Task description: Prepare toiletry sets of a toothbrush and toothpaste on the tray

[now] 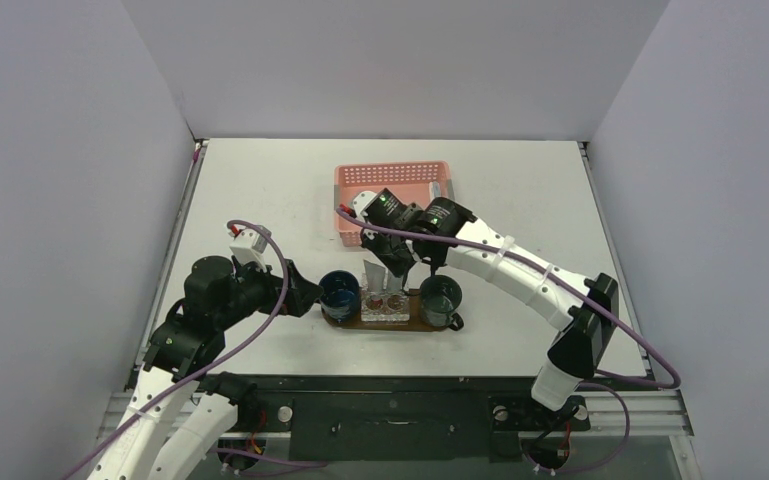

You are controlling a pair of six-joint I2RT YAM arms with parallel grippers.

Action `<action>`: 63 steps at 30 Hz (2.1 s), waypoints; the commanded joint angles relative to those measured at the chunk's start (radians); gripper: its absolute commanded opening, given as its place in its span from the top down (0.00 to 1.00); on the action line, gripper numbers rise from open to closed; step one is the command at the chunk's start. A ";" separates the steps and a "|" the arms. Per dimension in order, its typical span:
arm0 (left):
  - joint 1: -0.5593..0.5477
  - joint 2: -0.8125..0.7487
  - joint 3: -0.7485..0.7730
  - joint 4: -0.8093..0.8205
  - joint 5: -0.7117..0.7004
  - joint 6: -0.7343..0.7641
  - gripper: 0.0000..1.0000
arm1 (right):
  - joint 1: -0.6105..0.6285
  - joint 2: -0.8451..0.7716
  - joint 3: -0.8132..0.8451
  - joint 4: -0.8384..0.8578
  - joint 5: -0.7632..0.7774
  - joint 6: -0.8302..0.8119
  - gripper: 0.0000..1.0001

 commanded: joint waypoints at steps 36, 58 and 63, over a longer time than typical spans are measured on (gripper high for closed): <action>-0.006 -0.001 0.003 0.023 -0.012 0.010 0.03 | -0.028 0.039 -0.054 0.083 0.003 0.013 0.83; -0.006 -0.001 0.003 0.025 -0.009 0.010 0.04 | -0.035 -0.097 -0.045 0.127 0.090 0.068 0.71; -0.006 0.006 0.004 0.022 -0.010 0.011 0.04 | -0.040 -0.158 -0.058 0.164 0.107 0.083 0.69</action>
